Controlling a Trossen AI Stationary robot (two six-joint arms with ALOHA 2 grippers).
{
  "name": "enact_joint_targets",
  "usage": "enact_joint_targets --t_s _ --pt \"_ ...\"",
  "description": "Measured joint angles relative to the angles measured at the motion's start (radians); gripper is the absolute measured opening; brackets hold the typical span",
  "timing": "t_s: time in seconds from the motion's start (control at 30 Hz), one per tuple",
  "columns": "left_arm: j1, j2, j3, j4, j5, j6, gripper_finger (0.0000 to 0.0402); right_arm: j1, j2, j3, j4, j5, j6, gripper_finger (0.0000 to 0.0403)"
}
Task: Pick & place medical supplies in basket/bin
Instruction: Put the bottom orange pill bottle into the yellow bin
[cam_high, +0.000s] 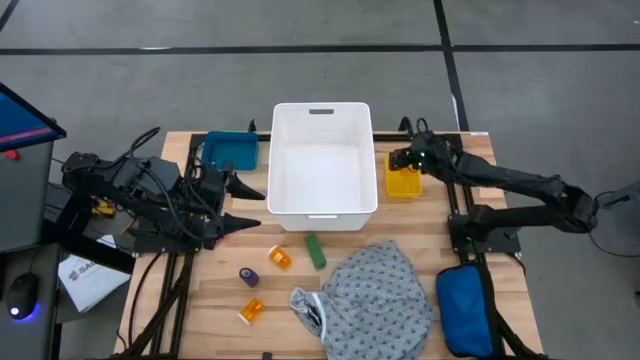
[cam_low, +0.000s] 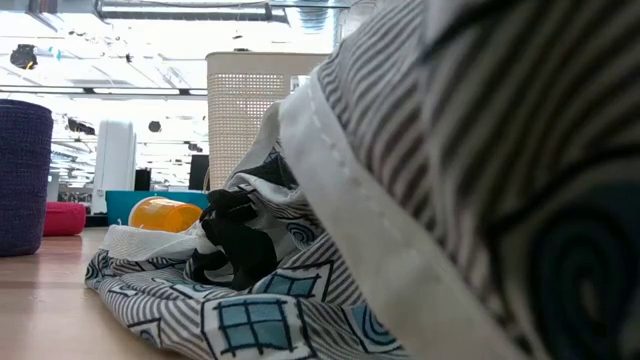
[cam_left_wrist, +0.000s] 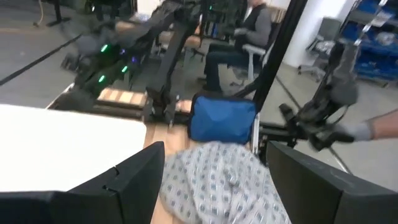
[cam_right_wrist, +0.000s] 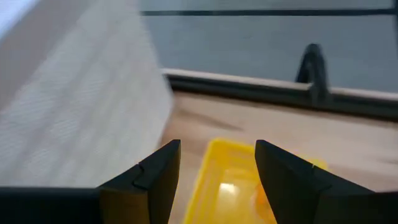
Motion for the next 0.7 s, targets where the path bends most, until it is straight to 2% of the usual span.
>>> enact_joint_targets --t_s 0.1,0.23,0.33,0.47,0.6,0.7 --pt "0.000 0.000 0.000 -0.070 0.018 -0.067 0.0274 0.082 -0.068 0.000 -0.045 -0.004 0.046 0.0204" --pt "-0.044 0.000 0.000 -0.242 0.108 -0.217 0.0274 0.213 -0.147 0.000 -0.071 -0.004 0.092 0.0200" --pt "-0.135 0.011 0.000 -0.353 0.152 -0.313 0.0274 0.313 -0.199 0.000 -0.067 -0.003 0.140 0.0196" --pt "-0.280 0.068 0.000 -0.410 0.211 -0.436 0.0274 0.449 -0.251 0.000 -0.038 0.009 0.204 0.0195" --pt "-0.434 0.185 0.001 -0.410 0.336 -0.596 0.0274 0.576 -0.289 0.000 -0.030 0.094 0.289 0.0198" --pt "-0.549 0.267 0.001 -0.407 0.371 -0.747 0.0274 0.659 -0.306 0.000 -0.028 0.156 0.319 0.0199"
